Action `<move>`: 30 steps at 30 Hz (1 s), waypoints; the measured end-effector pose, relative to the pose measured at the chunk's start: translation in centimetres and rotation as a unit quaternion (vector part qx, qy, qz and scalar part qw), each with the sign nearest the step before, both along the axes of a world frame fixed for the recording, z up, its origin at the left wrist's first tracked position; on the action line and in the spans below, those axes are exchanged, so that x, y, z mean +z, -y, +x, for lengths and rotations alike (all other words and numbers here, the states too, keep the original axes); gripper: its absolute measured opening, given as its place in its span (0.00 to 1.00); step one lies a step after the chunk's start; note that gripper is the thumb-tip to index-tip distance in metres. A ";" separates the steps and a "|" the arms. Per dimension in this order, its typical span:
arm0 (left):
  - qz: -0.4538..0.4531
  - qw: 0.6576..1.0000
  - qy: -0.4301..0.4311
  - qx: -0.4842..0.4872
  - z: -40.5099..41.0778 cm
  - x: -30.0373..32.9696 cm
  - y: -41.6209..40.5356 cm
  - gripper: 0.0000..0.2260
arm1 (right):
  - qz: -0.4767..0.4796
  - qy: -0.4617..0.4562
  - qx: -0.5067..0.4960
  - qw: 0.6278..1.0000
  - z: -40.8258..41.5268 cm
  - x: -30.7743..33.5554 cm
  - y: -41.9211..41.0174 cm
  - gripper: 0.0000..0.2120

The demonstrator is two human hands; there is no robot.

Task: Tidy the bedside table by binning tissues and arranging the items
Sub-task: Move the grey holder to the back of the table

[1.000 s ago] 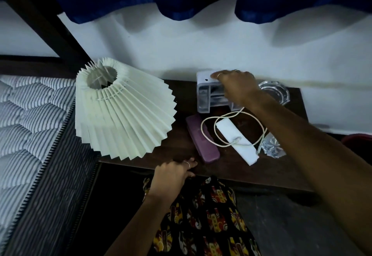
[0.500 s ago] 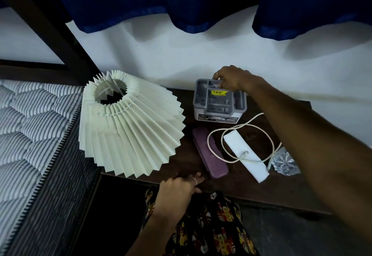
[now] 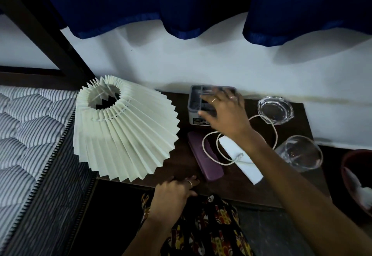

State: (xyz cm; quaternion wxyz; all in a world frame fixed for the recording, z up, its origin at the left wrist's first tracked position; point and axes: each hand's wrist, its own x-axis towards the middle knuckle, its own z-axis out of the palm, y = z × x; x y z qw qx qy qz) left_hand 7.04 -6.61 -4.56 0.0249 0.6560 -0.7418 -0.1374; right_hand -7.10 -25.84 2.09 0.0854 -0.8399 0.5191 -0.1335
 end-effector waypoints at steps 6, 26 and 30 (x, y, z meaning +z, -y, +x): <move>-0.002 1.000 0.015 0.026 -0.2 0.4 0.1 0.19 | 0.006 -0.086 0.023 0.996 -0.7 -2.4 0.2 0.27; 0.060 0.997 -0.012 0.037 -0.5 2.0 -0.2 0.18 | -0.014 -0.109 -0.010 0.994 -1.0 -2.3 4.0 0.27; 0.072 0.997 0.003 0.037 -0.5 1.6 -0.3 0.19 | 0.005 -0.118 0.000 0.993 -1.1 -2.0 4.0 0.28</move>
